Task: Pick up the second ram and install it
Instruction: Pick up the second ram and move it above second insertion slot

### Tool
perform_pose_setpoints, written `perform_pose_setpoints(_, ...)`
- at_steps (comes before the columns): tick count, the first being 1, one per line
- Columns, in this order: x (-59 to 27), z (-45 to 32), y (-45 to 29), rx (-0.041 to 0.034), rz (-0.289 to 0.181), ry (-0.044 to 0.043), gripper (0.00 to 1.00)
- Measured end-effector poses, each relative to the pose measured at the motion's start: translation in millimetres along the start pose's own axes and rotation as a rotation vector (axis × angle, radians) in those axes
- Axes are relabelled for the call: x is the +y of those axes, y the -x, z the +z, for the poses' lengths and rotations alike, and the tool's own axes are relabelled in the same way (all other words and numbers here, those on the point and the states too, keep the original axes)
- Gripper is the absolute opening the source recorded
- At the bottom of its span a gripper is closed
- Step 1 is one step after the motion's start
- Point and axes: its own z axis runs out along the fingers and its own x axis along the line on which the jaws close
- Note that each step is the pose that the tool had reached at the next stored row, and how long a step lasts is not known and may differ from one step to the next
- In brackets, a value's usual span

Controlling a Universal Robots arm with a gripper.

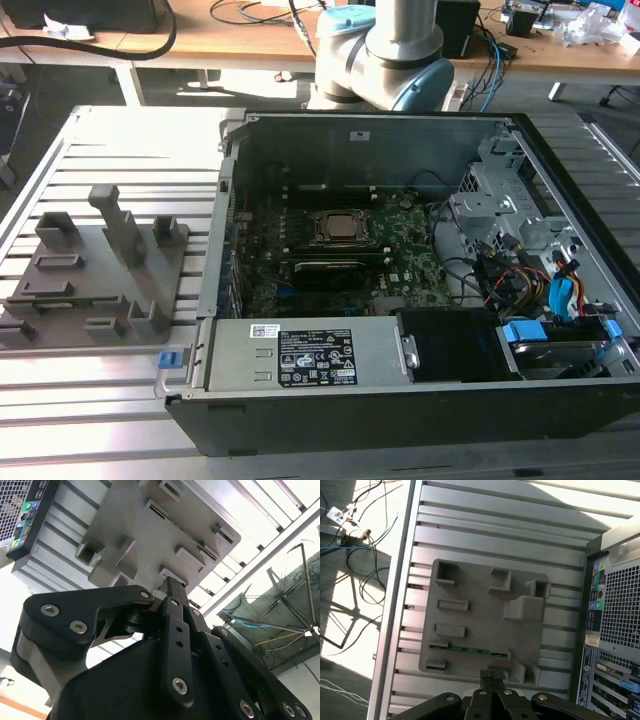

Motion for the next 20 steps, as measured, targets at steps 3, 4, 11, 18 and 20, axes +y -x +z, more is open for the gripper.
perform_pose_setpoints(3, 0.0, 0.0, 0.0, 0.0019, -0.046, 0.0006, 0.11)
perform_pose_setpoints(4, 0.0, 0.0, 0.0, 0.0024, -0.057, 0.0001, 0.11)
perform_pose_setpoints(11, 0.1, 0.0, -0.1, 0.0050, -0.120, 0.0002, 0.11)
perform_pose_setpoints(18, 0.0, 0.0, 0.0, 0.0085, -0.235, 0.0054, 0.11)
perform_pose_setpoints(20, 0.0, 0.0, 0.0, 0.0098, -0.277, 0.0073, 0.11)
